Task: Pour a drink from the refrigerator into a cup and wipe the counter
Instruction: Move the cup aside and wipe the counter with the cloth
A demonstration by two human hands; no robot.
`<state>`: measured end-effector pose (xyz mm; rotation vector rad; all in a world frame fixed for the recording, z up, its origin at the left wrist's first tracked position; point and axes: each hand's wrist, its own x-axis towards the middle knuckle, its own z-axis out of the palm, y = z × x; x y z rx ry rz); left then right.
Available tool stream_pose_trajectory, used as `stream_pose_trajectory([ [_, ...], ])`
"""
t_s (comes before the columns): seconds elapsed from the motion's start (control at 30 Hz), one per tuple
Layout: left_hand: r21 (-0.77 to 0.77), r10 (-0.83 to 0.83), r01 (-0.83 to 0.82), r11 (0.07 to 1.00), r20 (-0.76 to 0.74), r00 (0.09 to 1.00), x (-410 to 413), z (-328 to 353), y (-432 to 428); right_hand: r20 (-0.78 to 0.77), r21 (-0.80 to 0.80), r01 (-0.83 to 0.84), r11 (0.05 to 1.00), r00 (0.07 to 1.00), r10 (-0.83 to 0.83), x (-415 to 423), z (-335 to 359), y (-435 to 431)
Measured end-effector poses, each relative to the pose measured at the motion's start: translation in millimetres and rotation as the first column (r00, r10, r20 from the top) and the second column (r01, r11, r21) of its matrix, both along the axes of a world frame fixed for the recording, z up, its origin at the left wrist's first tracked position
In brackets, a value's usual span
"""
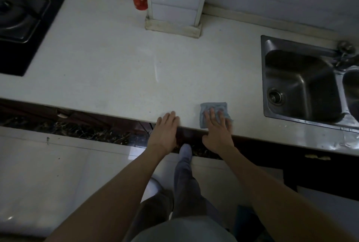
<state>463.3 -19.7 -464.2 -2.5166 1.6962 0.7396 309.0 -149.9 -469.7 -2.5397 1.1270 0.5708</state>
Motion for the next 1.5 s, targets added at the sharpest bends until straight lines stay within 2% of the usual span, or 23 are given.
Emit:
stream_pose_trajectory([
  [0.3, 0.027, -0.066, 0.071, 0.997, -0.142, 0.988, 20.2, -0.6, -1.1, 0.037, -0.016, -0.048, 0.999, 0.998, 0.049, 49.0, -8.1, 40.0],
  [0.4, 0.006, -0.076, 0.078, 0.997, -0.135, 0.988, 22.5, -4.3, 2.5, 0.025, -0.034, -0.085, 0.996, 0.996, 0.086, 54.1, -7.5, 35.2],
  [0.6, 0.005, -0.074, 0.074, 0.997, -0.093, 0.993, 19.6, -4.8, 0.5, -0.001, -0.034, -0.124, 0.992, 0.992, 0.124, 85.7, -2.1, -8.1],
  [0.7, 0.024, -0.105, 0.109, 0.994, -0.118, 0.987, 26.2, -3.4, -2.3, -0.014, -0.045, -0.131, 0.99, 0.991, 0.13, 117.9, -4.5, -42.8],
  [0.83, 0.041, -0.144, 0.148, 0.988, -0.081, 0.986, 27.4, -2.8, -2.2, -0.018, -0.045, -0.118, 0.992, 0.993, 0.117, 167.4, -8.2, -93.9],
  [1.03, 0.071, -0.177, 0.187, 0.98, -0.12, 0.977, 37.1, 8.0, -13.7, -0.092, -0.083, -0.157, 0.984, 0.985, 0.149, 227.5, -15.2, -161.4],
  [1.3, 0.073, -0.241, 0.251, 0.965, -0.124, 0.963, 57.1, 17.2, -21.6, -0.109, -0.088, -0.159, 0.983, 0.983, 0.149, 272.5, -9.0, -198.0],
  [1.5, 0.083, -0.258, 0.271, 0.959, -0.137, 0.956, 55.7, 17.1, -17.7, -0.123, -0.106, -0.164, 0.981, 0.981, 0.151, 275.1, -11.7, -200.6],
])
